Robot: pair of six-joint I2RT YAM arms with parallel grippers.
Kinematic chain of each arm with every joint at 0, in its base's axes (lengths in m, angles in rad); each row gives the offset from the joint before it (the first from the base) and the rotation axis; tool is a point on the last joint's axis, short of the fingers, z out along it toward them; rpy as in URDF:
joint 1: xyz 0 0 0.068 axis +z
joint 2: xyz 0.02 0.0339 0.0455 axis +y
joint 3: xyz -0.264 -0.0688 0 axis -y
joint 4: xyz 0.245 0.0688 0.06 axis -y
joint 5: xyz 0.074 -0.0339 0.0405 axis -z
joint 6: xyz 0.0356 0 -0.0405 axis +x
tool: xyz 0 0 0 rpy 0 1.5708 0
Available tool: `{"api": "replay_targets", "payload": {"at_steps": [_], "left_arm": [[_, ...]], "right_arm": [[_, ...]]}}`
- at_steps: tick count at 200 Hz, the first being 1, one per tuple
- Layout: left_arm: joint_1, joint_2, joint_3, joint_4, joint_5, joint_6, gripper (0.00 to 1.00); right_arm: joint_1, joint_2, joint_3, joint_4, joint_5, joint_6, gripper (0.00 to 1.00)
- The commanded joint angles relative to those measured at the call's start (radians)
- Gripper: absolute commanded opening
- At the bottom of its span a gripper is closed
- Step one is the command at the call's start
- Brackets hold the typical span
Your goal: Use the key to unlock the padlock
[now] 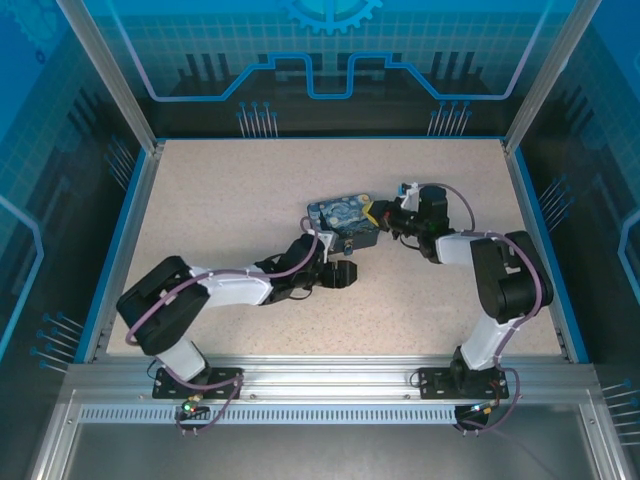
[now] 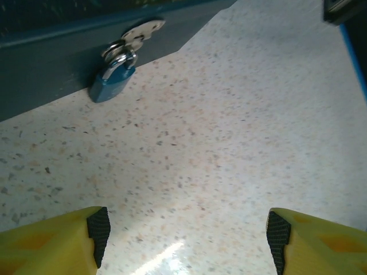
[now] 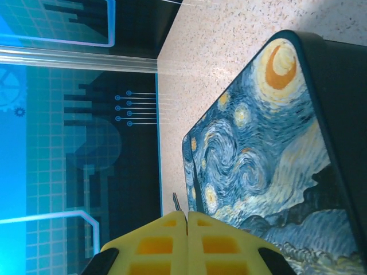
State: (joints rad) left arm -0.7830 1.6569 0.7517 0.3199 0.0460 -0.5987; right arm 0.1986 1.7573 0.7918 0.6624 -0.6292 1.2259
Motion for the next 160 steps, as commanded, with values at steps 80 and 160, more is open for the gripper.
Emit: {"api": "replay_targets", "payload": {"at_steps": [80, 160], "left_arm": [[-0.007, 0.257, 0.143, 0.158, -0.258, 0.281, 0.76], [-0.020, 0.376, 0.260, 0.236, -0.219, 0.317, 0.77]], "right_arm": [[0.027, 0.101, 0.121, -0.034, 0.004, -0.012, 0.00], [0.031, 0.137, 0.134, -0.074, 0.002, -0.031, 0.00]]}}
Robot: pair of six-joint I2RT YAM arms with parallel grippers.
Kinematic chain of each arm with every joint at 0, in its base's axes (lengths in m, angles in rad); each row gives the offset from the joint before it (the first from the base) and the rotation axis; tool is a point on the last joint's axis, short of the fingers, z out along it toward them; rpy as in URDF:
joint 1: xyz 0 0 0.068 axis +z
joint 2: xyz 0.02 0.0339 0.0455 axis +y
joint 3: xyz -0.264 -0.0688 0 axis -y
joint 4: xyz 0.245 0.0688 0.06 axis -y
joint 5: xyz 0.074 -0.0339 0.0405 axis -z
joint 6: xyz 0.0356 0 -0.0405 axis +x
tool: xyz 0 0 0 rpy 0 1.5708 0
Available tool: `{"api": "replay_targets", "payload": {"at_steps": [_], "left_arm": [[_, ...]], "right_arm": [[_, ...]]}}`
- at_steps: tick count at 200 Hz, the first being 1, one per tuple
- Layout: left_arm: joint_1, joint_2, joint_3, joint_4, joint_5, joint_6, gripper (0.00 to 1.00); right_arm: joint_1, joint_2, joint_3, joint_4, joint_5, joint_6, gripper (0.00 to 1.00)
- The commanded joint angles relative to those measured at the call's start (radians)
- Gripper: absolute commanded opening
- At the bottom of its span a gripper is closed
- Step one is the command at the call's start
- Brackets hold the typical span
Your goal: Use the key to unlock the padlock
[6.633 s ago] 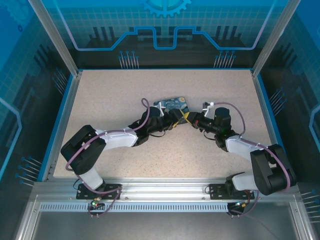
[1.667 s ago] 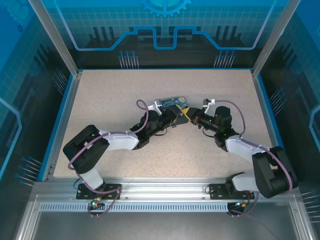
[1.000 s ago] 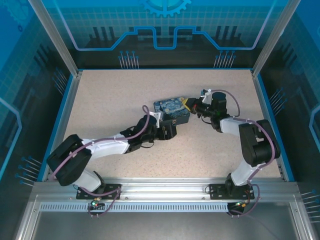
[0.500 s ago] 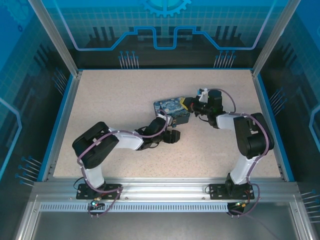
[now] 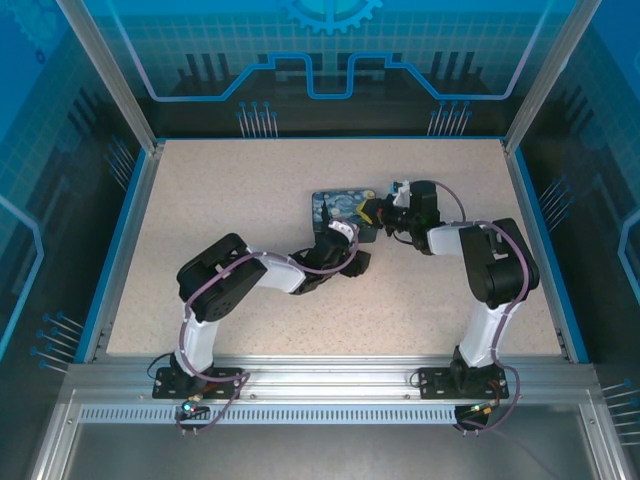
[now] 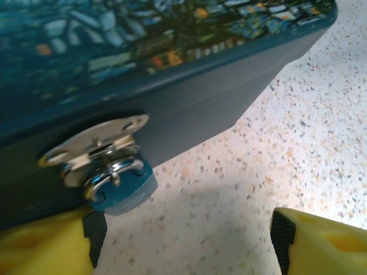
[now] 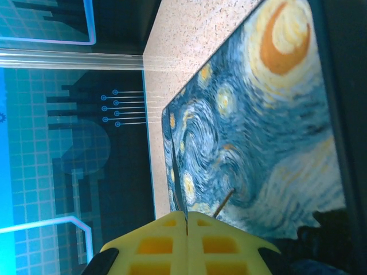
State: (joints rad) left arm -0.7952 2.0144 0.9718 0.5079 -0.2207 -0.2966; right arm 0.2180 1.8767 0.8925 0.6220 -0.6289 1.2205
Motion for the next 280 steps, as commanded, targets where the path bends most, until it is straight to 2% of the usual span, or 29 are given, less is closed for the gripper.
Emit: {"api": "replay_targets", "payload": {"at_steps": [1, 19, 48, 92, 122, 145, 196, 243, 280], "left_arm": [[-0.007, 0.019, 0.040, 0.049, 0.051, 0.013, 0.77], [0.004, -0.006, 0.039, 0.087, 0.119, -0.048, 0.77], [0.059, -0.023, -0.002, 0.213, 0.208, -0.230, 0.77], [0.112, 0.008, -0.038, 0.318, 0.248, -0.382, 0.77], [0.118, 0.031, -0.041, 0.324, 0.245, -0.408, 0.76], [0.117, 0.020, -0.041, 0.264, 0.218, -0.364, 0.76], [0.116, -0.049, -0.005, 0.028, 0.077, -0.120, 0.77], [0.107, 0.012, 0.057, 0.004, 0.033, 0.052, 0.77], [0.100, 0.069, 0.124, 0.002, 0.070, 0.088, 0.77]], "right_arm": [[0.011, 0.018, 0.034, -0.035, 0.002, -0.025, 0.00], [0.011, 0.021, 0.037, -0.044, 0.002, -0.031, 0.00], [0.011, 0.018, 0.036, -0.058, 0.006, -0.040, 0.00], [0.009, 0.015, 0.031, -0.070, 0.011, -0.044, 0.00], [0.009, 0.014, 0.030, -0.078, 0.012, -0.050, 0.00], [0.010, 0.018, 0.032, -0.076, 0.012, -0.046, 0.00], [0.013, 0.024, 0.042, -0.067, 0.012, -0.035, 0.00], [0.012, 0.030, 0.038, -0.067, 0.010, -0.036, 0.00], [0.015, 0.039, 0.036, -0.068, 0.011, -0.035, 0.00]]}}
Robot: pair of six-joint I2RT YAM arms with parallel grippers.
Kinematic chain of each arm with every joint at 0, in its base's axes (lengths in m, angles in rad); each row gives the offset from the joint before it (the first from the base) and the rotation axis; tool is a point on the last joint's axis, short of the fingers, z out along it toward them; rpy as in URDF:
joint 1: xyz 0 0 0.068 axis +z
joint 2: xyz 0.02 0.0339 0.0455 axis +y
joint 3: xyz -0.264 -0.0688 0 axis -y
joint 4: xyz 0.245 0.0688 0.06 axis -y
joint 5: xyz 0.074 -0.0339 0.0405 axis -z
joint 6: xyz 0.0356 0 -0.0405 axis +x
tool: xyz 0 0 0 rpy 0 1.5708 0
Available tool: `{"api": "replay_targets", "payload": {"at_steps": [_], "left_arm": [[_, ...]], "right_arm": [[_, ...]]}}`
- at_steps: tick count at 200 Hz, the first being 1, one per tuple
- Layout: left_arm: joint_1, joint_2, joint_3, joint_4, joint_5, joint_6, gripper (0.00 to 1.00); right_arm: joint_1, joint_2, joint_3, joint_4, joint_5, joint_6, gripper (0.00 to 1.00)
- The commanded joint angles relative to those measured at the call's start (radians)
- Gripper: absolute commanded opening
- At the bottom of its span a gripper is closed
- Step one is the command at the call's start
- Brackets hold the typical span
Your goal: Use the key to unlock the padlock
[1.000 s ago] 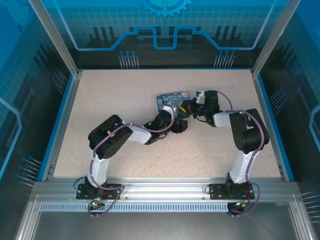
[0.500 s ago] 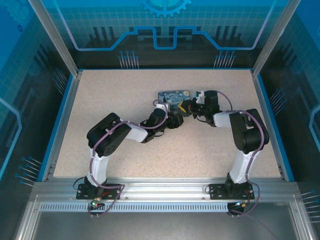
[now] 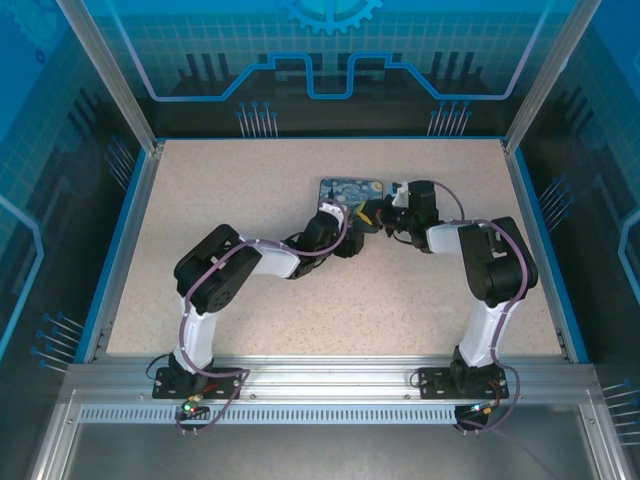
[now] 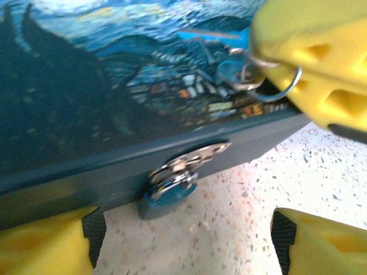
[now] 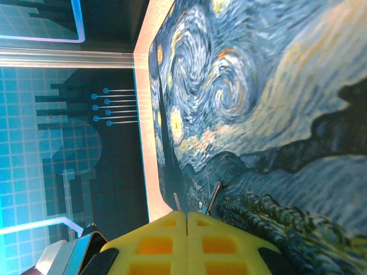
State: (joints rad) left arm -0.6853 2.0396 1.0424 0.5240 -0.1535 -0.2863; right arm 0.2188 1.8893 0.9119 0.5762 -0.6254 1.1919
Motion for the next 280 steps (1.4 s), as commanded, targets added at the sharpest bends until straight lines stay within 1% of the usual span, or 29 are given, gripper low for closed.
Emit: {"api": "replay_targets", "payload": {"at_steps": [1, 20, 62, 90, 115, 146, 176, 205, 222, 248, 270, 280], "left_arm": [[-0.009, 0.045, 0.056, -0.014, 0.005, 0.078, 0.77], [-0.014, 0.070, 0.094, -0.020, 0.035, 0.070, 0.77], [-0.011, 0.104, 0.155, -0.016, 0.150, 0.009, 0.77], [0.004, 0.108, 0.139, 0.045, 0.227, -0.088, 0.77], [0.024, 0.106, 0.106, 0.121, 0.264, -0.184, 0.76], [0.054, 0.118, 0.081, 0.199, 0.285, -0.290, 0.75], [0.072, 0.129, 0.072, 0.236, 0.300, -0.335, 0.74], [0.082, 0.126, 0.038, 0.306, 0.294, -0.391, 0.70], [0.085, 0.132, 0.036, 0.319, 0.289, -0.410, 0.67], [0.085, 0.148, 0.057, 0.303, 0.298, -0.407, 0.67], [0.077, 0.148, 0.087, 0.230, 0.293, -0.356, 0.67], [0.071, 0.145, 0.099, 0.192, 0.279, -0.328, 0.69]], "right_arm": [[0.015, 0.027, 0.016, -0.022, 0.008, -0.006, 0.00], [0.016, 0.033, 0.018, -0.022, 0.007, -0.006, 0.00], [0.018, 0.036, 0.018, -0.034, 0.012, -0.012, 0.00], [0.017, 0.034, 0.018, -0.048, 0.019, -0.020, 0.00], [0.016, 0.040, 0.016, -0.049, 0.021, -0.020, 0.00], [0.015, 0.040, 0.016, -0.050, 0.020, -0.023, 0.00], [0.015, 0.040, 0.014, -0.054, 0.020, -0.026, 0.00], [0.013, 0.042, 0.012, -0.053, 0.021, -0.026, 0.00], [0.013, 0.047, 0.014, -0.053, 0.019, -0.027, 0.00], [0.013, 0.050, 0.016, -0.052, 0.019, -0.026, 0.00], [0.013, 0.052, 0.016, -0.052, 0.019, -0.025, 0.00], [0.013, 0.053, 0.015, -0.050, 0.019, -0.022, 0.00]]}}
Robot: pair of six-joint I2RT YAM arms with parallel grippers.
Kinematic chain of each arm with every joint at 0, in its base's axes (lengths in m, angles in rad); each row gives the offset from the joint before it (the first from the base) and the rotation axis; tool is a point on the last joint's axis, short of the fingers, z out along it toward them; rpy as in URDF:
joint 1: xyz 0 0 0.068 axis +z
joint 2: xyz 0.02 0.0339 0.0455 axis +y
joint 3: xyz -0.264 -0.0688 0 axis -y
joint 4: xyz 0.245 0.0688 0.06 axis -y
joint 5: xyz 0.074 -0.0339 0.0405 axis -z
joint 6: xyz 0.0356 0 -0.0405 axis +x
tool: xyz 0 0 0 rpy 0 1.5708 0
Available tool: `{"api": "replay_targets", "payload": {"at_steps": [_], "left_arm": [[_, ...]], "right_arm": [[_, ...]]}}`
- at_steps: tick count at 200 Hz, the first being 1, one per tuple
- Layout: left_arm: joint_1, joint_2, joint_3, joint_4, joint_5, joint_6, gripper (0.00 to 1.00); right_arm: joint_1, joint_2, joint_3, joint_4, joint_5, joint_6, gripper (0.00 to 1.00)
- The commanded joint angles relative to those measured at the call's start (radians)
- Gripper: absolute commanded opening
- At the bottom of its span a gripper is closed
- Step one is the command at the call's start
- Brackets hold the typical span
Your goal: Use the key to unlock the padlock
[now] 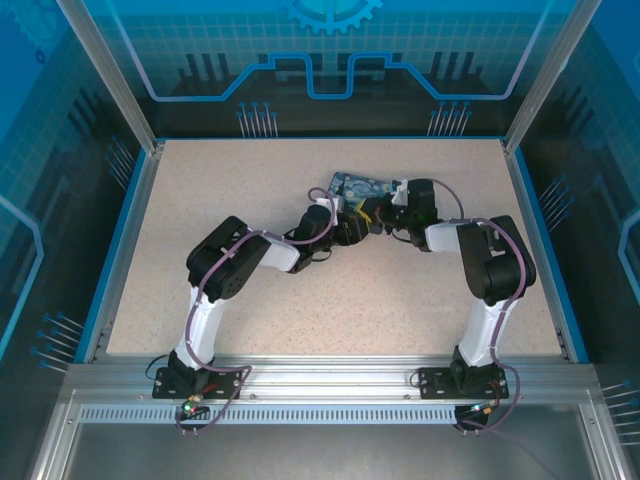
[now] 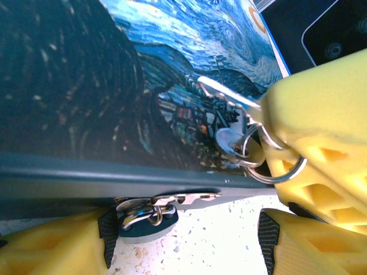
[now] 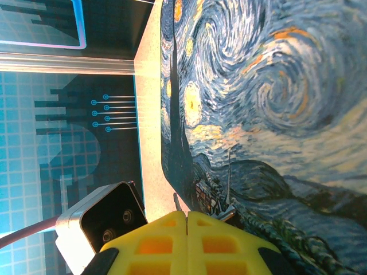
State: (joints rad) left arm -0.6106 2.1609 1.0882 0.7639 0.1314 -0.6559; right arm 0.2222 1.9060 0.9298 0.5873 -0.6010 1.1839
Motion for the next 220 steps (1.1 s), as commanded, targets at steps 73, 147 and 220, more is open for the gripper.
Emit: {"api": "replay_targets", "payload": {"at_steps": [73, 147, 220], "left_arm": [[-0.045, 0.045, 0.114, -0.161, -0.063, 0.152, 0.67], [-0.035, 0.022, 0.060, 0.029, 0.008, 0.008, 0.61], [-0.020, 0.042, 0.004, 0.185, -0.023, -0.133, 0.54]], "right_arm": [[0.011, 0.039, -0.002, -0.059, -0.006, -0.010, 0.00], [0.012, 0.047, 0.000, -0.063, -0.009, -0.014, 0.00], [0.014, 0.055, 0.005, -0.065, -0.011, -0.013, 0.00]]}}
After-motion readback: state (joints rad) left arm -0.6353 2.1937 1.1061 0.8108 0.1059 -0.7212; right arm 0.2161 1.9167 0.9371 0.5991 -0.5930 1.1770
